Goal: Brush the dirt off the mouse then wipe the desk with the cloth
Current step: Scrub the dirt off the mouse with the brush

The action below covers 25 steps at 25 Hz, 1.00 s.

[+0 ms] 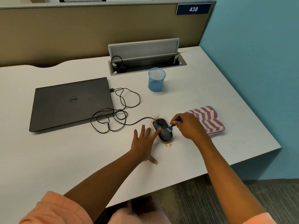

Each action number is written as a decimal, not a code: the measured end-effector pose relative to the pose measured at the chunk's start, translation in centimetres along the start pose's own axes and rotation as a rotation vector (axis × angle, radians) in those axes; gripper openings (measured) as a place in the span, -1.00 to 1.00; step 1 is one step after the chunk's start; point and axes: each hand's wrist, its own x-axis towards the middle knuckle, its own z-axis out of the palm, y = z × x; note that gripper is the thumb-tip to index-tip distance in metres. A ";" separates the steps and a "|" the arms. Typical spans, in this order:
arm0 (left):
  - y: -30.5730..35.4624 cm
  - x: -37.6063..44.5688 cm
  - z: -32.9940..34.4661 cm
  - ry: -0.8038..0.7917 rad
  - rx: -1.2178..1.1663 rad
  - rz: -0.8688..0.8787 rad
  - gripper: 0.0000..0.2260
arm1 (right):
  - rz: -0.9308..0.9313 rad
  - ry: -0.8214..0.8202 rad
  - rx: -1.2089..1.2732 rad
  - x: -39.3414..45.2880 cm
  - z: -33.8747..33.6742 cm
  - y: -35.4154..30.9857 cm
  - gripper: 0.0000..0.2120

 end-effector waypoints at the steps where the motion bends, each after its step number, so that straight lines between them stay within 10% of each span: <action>1: 0.0 0.0 0.0 0.000 0.000 0.002 0.26 | -0.013 0.034 0.001 0.2 -0.2 -0.3 -0.83; 19: 0.1 -0.4 0.5 0.067 0.033 -0.113 0.34 | -0.170 -0.006 -0.210 1.6 1.2 -5.5 -0.82; 25: -0.1 -0.4 0.6 0.051 0.048 -0.159 0.35 | -0.194 -0.257 -0.422 0.4 0.0 -4.0 -0.75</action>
